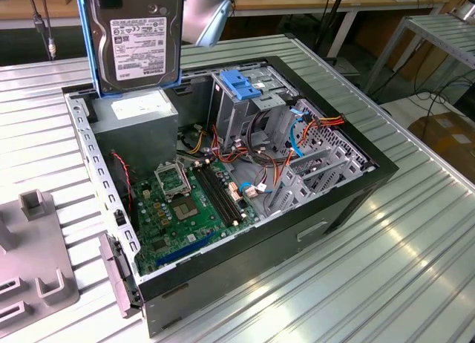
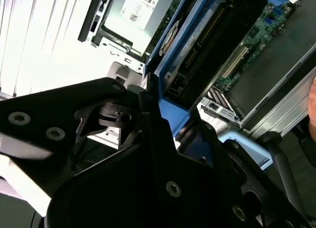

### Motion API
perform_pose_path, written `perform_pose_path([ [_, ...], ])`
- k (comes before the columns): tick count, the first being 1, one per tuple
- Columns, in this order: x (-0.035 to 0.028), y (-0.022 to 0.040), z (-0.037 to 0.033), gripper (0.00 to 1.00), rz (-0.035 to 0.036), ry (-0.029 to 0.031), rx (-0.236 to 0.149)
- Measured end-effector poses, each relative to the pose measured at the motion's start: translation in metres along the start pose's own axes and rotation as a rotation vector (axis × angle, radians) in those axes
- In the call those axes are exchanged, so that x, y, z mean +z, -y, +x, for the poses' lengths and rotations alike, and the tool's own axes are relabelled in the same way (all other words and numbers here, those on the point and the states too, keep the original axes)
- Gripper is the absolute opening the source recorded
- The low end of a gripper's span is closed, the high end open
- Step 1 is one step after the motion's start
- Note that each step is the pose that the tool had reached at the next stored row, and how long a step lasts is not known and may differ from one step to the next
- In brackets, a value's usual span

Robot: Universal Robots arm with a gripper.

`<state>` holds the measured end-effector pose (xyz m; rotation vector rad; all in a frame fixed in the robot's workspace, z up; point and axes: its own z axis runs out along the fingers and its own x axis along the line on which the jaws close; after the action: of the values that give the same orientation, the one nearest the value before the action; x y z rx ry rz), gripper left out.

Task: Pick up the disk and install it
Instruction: 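Pick up the disk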

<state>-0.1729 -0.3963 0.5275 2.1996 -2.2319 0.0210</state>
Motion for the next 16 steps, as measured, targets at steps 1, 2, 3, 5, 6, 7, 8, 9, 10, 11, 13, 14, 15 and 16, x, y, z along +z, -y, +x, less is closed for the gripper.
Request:
perform_pose_path([
  [1,0.0002,0.0025,0.0008,0.37,0.0,0.0,0.0],
  [2,0.0004,0.0049,0.0016,0.37,0.0,0.0,0.0],
  [3,0.0006,0.0077,0.0021,0.37,-0.0001,-0.0001,0.0],
  [5,0.0011,0.0133,0.003,0.37,0.0,0.0,0.0],
  [6,0.0014,0.0158,0.0033,0.37,0.0,0.0,0.0],
  [7,0.0016,0.018,0.0037,0.37,-0.0001,-0.0001,0.0],
  [8,0.0018,0.0205,0.0042,0.37,0.0,0.0,0.0],
  [9,0.0021,0.0245,0.0047,0.37,0.0,0.0001,0.0],
  [10,0.0023,0.03,0.0049,0.37,-0.0001,-0.0001,0.0],
  [11,0.0025,0.0333,0.0049,0.37,0.0,0.0,0.0],
  [13,0.0027,0.0407,0.0049,0.37,0.0,0.0,0.001],
  [14,0.0029,0.0446,0.0048,0.37,0.0,0.0,0.001],
  [15,0.0028,0.0459,0.0048,0.37,-0.0001,-0.0001,0.001],
  [16,0.0028,0.0463,0.0049,0.37,-0.0001,0.0,0.001],
])
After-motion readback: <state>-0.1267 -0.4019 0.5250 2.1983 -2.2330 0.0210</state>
